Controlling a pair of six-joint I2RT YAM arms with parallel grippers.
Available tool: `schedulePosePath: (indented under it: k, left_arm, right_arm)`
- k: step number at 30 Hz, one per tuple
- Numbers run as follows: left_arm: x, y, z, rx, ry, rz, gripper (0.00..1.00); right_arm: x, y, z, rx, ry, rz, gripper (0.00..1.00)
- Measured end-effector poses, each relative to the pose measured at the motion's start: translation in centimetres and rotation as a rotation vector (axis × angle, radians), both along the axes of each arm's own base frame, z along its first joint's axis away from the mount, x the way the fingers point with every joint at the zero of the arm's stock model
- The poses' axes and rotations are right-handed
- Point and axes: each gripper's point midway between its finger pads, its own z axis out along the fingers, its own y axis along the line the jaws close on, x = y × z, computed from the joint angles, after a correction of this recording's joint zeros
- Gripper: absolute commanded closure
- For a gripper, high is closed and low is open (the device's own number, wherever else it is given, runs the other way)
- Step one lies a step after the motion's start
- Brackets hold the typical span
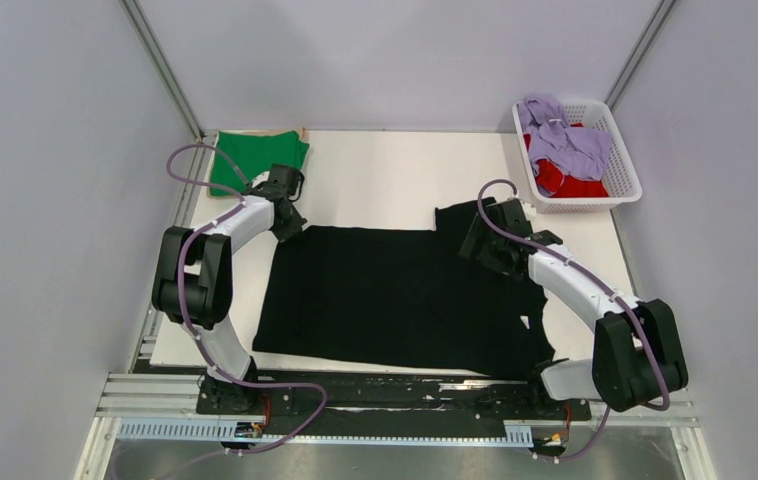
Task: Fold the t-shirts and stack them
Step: Grab the side of the flattened tshirt furthest away from the robot with both arms
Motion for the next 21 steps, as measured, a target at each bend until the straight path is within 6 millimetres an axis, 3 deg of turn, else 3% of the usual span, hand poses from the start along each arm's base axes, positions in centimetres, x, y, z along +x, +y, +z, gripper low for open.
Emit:
schedulePosePath:
  k: [5,11,19,21]
  left_arm:
    - [0.2,0.5,0.4,-0.007,-0.013,0.004,1.0]
    - [0.1,1.0,1.0,-0.072,-0.058,0.003,1.0]
    - [0.6,1.6,1.5,-0.154,-0.092,0.008,1.0]
    - [0.6,1.8,1.5,-0.162,-0.095,0.011,1.0]
  right_arm:
    - [2.9,-0.5,1.5,0.004,-0.03,-0.035,0.0]
    - [9.2,-0.7,2.6,-0.029,-0.062,-0.078,0.01]
    - [18.9,-0.4,0.4,-0.091,-0.066,-0.07,0.13]
    - [19.9,-0.5,-1.5,-0.109,-0.033,-0.063,0.17]
